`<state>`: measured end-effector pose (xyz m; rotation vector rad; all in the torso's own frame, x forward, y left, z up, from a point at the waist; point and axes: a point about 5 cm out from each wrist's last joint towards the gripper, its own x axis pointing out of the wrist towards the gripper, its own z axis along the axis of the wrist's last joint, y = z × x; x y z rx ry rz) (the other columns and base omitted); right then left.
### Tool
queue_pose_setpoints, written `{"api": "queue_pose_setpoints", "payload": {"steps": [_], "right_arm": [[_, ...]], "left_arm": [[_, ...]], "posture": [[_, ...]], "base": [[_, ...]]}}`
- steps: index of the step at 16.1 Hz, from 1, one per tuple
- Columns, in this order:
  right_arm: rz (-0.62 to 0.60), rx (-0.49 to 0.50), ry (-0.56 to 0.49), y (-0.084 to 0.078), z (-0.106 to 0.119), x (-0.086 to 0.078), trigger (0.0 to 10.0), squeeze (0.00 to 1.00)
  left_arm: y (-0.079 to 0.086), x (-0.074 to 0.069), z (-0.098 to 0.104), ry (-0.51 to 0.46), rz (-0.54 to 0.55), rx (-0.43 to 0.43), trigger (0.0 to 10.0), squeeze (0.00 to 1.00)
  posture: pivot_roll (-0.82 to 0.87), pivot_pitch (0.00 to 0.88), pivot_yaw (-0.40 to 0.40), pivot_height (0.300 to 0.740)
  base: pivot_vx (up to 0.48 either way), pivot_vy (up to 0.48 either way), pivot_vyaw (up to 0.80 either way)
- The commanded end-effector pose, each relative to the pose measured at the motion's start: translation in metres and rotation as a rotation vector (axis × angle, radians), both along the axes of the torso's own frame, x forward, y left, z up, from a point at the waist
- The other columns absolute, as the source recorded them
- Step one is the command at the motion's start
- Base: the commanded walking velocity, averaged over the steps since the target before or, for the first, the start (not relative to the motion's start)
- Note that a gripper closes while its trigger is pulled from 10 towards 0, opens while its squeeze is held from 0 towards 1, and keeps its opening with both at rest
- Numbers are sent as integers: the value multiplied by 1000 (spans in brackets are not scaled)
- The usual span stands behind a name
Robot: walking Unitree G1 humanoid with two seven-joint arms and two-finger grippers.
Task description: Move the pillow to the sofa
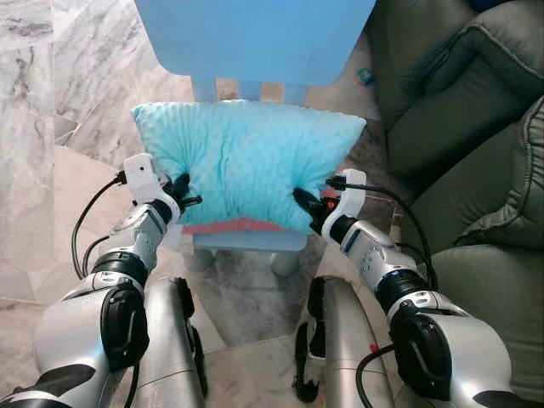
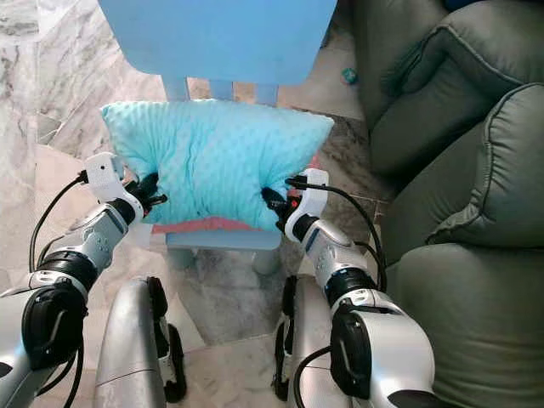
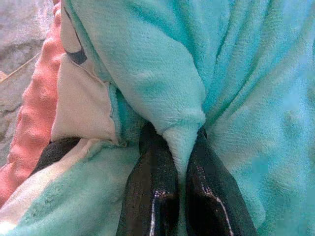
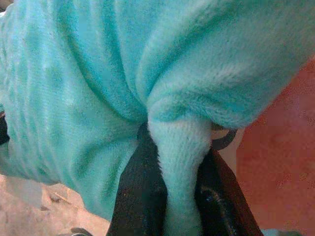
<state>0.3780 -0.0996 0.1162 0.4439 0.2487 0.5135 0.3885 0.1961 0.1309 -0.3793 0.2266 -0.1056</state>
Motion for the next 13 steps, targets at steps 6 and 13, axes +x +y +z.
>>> {"api": "queue_pose_setpoints", "payload": {"steps": [6, 13], "right_arm": [[-66, -64, -63, -16, 6, 4, 0, 0], [-193, -181, -267, -32, 25, 6, 0, 0]], "left_arm": [[-6, -1, -2, -24, -22, 9, 0, 0], [16, -6, 8, -175, 41, 174, 0, 0]], "posture": [[-39, 334, -61, 555], [-16, 204, -38, 555]], "base": [[0, 0, 0], [0, 0, 0]]}}
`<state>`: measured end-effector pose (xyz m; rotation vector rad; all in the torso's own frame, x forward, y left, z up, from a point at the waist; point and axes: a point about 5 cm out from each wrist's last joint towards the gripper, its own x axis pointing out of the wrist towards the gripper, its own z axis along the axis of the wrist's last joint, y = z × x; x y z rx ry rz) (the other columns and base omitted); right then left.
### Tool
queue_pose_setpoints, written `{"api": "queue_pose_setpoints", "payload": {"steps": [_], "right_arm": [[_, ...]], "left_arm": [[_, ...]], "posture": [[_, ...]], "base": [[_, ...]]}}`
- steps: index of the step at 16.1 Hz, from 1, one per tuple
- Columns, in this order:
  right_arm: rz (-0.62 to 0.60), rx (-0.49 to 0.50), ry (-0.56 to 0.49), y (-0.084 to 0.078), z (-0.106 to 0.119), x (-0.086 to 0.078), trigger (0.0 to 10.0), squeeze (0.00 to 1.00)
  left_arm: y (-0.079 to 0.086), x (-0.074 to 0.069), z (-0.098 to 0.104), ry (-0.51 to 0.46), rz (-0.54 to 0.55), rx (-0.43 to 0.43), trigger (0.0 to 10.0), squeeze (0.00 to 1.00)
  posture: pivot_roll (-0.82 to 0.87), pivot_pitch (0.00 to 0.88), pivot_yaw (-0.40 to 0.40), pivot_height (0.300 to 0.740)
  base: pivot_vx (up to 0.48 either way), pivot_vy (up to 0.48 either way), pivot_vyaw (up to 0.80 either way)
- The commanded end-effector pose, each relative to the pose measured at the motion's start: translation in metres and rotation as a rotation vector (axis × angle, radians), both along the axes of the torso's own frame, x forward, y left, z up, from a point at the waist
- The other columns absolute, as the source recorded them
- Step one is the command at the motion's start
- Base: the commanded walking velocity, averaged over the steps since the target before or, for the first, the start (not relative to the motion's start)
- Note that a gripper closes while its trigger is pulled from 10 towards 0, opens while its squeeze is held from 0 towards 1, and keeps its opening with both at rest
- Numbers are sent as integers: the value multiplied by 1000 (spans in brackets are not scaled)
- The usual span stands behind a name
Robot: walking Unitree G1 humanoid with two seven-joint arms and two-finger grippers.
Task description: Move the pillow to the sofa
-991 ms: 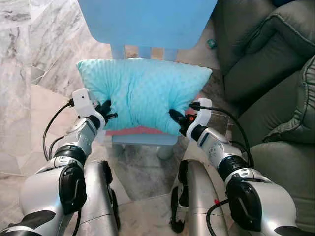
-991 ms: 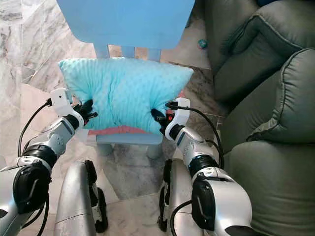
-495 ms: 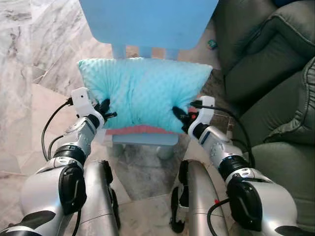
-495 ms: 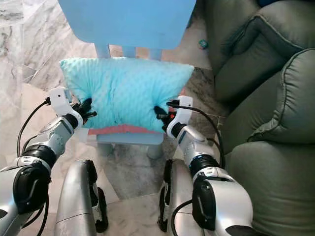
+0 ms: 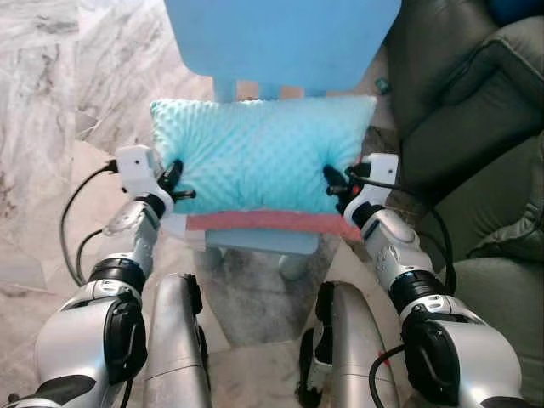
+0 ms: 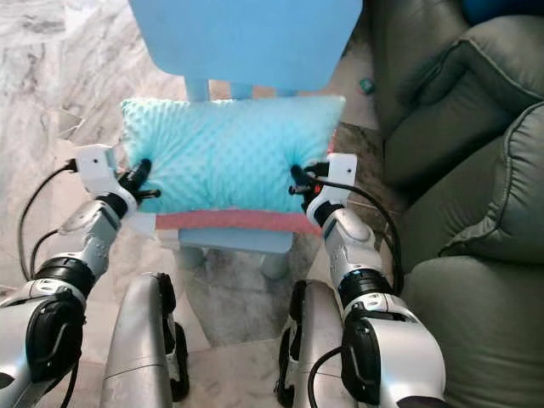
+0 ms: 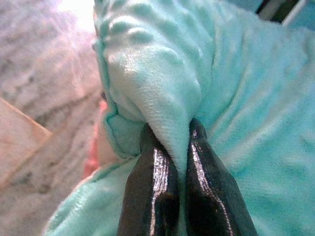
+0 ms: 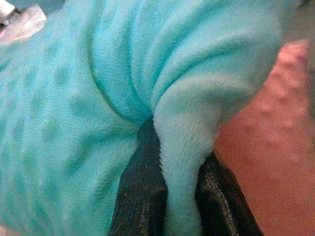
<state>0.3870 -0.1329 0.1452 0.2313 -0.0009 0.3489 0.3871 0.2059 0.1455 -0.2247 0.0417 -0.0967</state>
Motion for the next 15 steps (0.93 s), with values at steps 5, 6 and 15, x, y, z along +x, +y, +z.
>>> {"api": "queue_pose_setpoints", "payload": {"steps": [5, 6, 15], "right_arm": [[-57, -64, -147, -7, 10, -11, 0, 0], [-80, -63, -159, -10, 10, -14, 0, 0], [-236, -142, -217, -13, 17, -71, 0, 0]], "left_arm": [[16, -13, 3, -95, 16, 37, 0, 0], [17, -17, 1, -100, 27, 34, 0, 0], [-7, -77, -4, -131, -50, 122, 0, 0]], "posture": [[-7, 131, -19, 555], [-8, 126, -19, 555], [-24, 84, 0, 555]], "base": [[0, 0, 0], [0, 0, 0], [0, 0, 0]]}}
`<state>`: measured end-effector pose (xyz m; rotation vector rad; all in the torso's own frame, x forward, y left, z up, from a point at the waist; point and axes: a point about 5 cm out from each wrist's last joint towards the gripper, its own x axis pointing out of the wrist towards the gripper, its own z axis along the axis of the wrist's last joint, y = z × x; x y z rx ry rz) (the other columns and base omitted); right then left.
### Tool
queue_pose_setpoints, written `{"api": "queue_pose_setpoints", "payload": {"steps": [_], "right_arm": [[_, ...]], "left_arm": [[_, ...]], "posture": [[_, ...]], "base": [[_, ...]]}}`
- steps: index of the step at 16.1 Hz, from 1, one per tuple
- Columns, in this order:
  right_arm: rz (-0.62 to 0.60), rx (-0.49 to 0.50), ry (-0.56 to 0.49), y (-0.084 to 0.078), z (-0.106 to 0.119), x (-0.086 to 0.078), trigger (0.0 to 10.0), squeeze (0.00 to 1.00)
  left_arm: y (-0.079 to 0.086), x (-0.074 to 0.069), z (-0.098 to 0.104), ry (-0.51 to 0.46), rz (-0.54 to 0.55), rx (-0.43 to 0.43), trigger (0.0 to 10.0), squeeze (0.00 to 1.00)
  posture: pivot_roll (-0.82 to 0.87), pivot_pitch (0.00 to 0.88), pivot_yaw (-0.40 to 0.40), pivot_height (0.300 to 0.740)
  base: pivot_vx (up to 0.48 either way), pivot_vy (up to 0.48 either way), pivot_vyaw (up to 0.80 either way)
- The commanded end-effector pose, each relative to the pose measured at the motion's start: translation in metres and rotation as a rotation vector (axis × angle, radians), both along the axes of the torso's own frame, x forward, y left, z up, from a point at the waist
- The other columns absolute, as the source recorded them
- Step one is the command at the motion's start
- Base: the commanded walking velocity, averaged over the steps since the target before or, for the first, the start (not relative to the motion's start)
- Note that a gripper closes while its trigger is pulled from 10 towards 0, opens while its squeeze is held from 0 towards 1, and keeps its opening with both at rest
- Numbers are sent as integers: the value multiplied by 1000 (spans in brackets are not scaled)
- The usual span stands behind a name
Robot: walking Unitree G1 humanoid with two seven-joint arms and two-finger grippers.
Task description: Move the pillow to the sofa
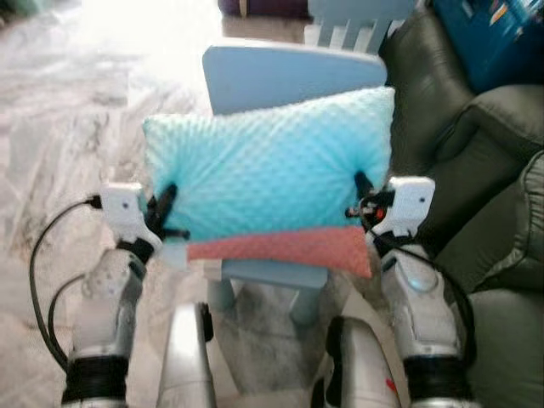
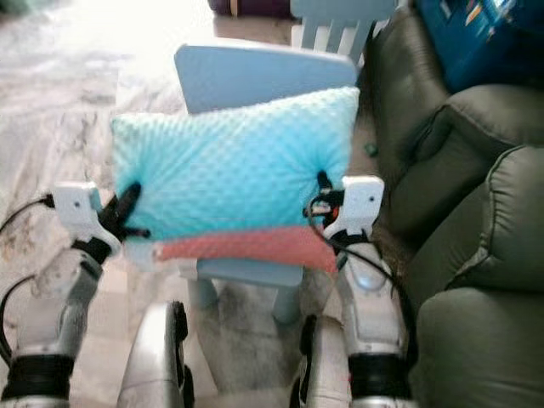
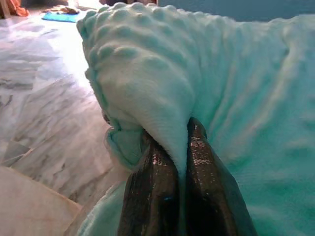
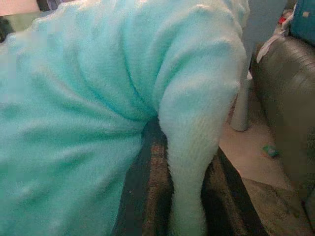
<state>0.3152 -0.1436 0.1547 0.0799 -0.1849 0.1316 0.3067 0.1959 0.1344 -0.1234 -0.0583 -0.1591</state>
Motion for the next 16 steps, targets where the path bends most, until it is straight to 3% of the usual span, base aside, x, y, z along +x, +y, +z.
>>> {"api": "queue_pose_setpoints", "payload": {"steps": [1, 4, 9, 16], "right_arm": [[-28, 15, -33, 0, 12, -4, 0, 0], [-52, 27, -41, 1, 25, -6, 0, 0], [-61, 47, -76, -2, 44, -1, 0, 0], [-55, 45, -100, -1, 54, 3, 0, 0]], "left_arm": [[-6, -5, 5, -5, -15, -5, 0, 0], [-23, -15, 11, -9, -69, -4, 0, 0], [-27, -16, 16, 2, -54, -35, 0, 0], [-27, -15, 17, 13, -51, -39, 0, 0]], "posture": [[-29, 78, 1, 555], [-32, 65, -1, 555], [-32, 53, -14, 560], [-32, 39, -21, 640]], "base": [[0, 0, 0], [0, 0, 0], [0, 0, 0], [0, 0, 0]]}}
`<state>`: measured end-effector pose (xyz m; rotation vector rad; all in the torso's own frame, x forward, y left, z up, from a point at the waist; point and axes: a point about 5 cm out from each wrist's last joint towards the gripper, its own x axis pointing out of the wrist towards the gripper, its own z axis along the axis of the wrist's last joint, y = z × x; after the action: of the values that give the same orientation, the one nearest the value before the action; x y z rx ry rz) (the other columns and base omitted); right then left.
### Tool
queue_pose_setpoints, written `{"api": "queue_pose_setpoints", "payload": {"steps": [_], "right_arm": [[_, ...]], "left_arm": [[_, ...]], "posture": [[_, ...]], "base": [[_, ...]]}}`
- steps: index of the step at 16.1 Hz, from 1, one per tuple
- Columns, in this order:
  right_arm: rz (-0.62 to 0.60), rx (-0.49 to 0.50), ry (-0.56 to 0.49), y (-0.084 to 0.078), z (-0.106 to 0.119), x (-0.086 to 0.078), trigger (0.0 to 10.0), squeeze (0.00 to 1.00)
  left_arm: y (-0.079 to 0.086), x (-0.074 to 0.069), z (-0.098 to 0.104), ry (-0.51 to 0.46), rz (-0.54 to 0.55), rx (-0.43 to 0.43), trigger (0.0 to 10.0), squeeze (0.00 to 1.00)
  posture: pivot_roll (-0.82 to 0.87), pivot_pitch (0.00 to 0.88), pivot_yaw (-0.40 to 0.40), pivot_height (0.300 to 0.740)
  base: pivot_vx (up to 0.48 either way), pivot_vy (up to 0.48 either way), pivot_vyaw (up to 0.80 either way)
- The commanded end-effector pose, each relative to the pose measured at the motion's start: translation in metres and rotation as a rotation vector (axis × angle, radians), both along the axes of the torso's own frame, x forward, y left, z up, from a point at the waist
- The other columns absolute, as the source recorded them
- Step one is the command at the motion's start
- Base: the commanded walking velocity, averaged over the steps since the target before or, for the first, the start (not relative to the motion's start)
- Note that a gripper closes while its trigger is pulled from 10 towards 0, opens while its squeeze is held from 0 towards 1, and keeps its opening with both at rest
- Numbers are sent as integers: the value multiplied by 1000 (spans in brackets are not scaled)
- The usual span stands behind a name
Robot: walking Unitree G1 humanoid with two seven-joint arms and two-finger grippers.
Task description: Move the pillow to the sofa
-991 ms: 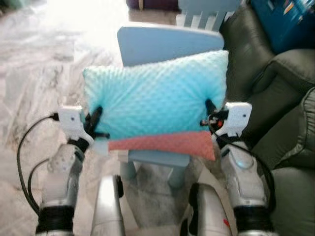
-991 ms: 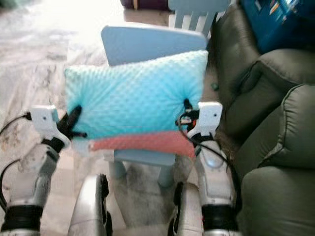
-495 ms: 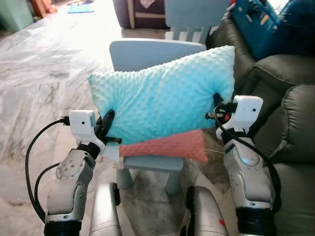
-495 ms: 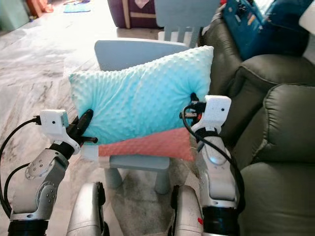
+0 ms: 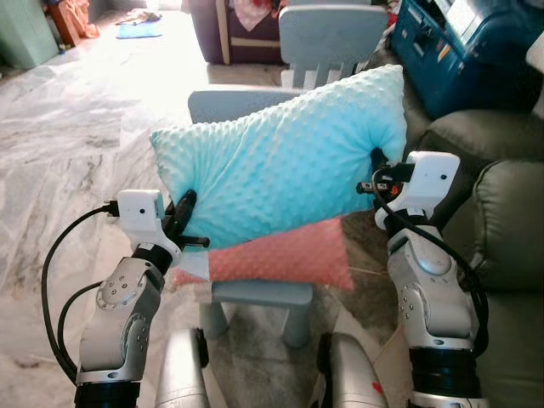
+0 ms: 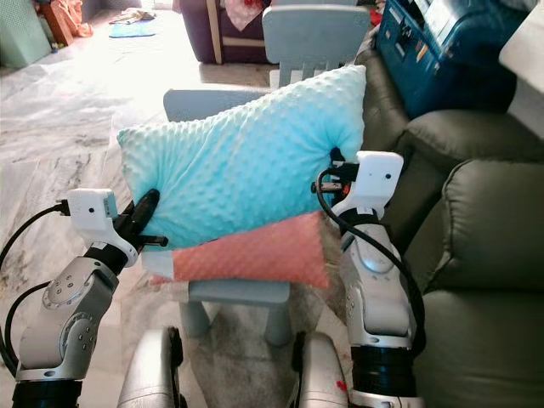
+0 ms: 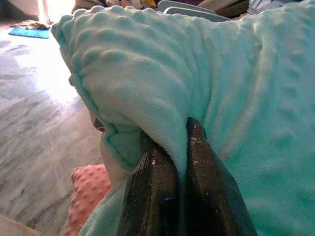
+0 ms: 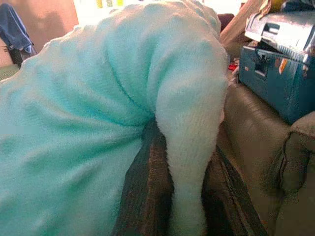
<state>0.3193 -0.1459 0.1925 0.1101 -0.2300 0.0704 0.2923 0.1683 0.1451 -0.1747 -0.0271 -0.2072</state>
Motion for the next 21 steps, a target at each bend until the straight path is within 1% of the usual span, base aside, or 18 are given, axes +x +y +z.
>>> {"api": "queue_pose_setpoints", "payload": {"steps": [1, 2, 3, 5, 8, 10, 14, 19, 21], "right_arm": [[3, 7, -59, 1, 16, -1, 0, 0], [0, 6, -61, 0, 17, -1, 0, 0], [0, 6, -61, 0, 17, -1, 0, 0], [-4, 6, -65, -1, 19, -1, 0, 0], [-4, 10, -63, 0, 19, -2, 0, 0], [-3, 11, -61, 0, 18, -2, 0, 0], [-1, 10, -58, 1, 18, -4, 0, 0], [-4, 7, -55, 1, 17, -7, 0, 0], [-1, 2, -58, 2, 17, -8, 0, 0]], "left_arm": [[0, 0, 6, -17, -1, 6, 0, 0], [-1, 0, 7, -22, -3, 5, 0, 0], [-1, 0, 7, -22, -3, 5, 0, 0], [-6, 2, 12, -37, -26, 18, 0, 0], [-6, 3, 13, -29, -33, 18, 0, 0], [-5, 4, 13, -27, -36, 20, 0, 0], [-10, 4, 15, -37, -84, 52, 0, 0], [-12, 3, 13, -23, -131, 57, 0, 0], [-13, 4, 11, -12, -170, 59, 0, 0]], "posture": [[-32, 37, -22, 650], [-34, 33, -23, 665], [-34, 33, -23, 665], [-37, 33, -20, 690], [-38, 32, -20, 725], [-37, 32, -21, 740], [-39, 35, -20, 740], [-43, 37, -17, 740], [-45, 34, -16, 740]], "base": [[0, 0, 0], [0, 0, 0], [0, 0, 0], [0, 0, 0], [0, 0, 0], [0, 0, 0], [0, 0, 0], [0, 0, 0], [0, 0, 0]]}}
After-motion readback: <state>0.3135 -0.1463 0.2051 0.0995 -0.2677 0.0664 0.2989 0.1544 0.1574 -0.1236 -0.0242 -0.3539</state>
